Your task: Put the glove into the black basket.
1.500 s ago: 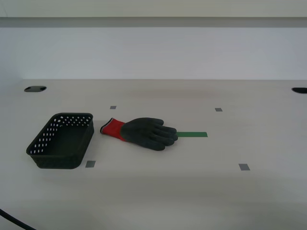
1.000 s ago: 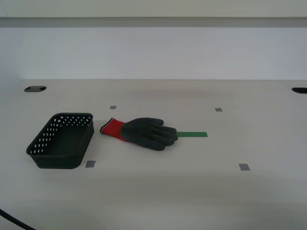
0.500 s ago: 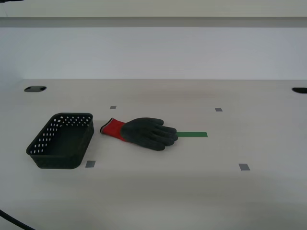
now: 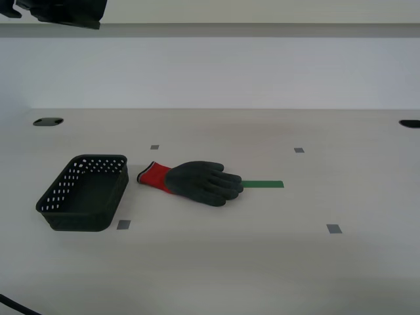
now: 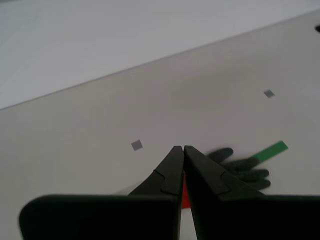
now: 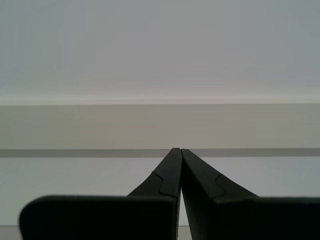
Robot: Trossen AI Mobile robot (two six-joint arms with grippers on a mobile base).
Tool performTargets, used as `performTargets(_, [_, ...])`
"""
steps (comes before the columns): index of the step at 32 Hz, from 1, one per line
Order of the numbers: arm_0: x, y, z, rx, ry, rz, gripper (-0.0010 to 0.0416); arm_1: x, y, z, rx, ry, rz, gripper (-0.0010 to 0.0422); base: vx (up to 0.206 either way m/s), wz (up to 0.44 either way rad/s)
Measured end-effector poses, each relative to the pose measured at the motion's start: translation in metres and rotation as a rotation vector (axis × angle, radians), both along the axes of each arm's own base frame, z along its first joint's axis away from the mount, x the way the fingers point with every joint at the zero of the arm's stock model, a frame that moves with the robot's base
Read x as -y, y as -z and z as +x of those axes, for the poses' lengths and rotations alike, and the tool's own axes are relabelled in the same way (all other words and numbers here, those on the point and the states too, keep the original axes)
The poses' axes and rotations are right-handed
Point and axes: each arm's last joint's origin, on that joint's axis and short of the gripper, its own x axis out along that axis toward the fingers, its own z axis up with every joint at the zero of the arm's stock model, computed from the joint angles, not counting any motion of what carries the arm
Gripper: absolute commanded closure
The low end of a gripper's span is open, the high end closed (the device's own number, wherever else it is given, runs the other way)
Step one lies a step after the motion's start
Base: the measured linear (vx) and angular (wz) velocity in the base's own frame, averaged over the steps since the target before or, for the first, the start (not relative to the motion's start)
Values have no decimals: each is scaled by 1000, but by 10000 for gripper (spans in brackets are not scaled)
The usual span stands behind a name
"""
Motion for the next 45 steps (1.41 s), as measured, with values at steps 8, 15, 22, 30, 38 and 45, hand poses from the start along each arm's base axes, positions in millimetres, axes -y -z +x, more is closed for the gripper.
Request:
performTargets(8, [0,0,0,0,0,0,405,43,-18,34,-129,158,114,413,0,0])
performTargets(15, [0,0,0,0,0,0,405,90,-14,68,-176,374,282,413,0,0])
performTargets(22, [0,0,0,0,0,0,405,119,27,98,-344,507,416,412,0,0])
performTargets(30, [0,0,0,-3,-1,0,405,150,89,116,-435,688,541,412,0,0])
performTargets(38, [0,0,0,-3,0,0,405,194,147,128,-499,778,598,412,0,0])
performTargets(45, [0,0,0,-3,0,0,405,223,176,149,-549,803,618,412,0,0])
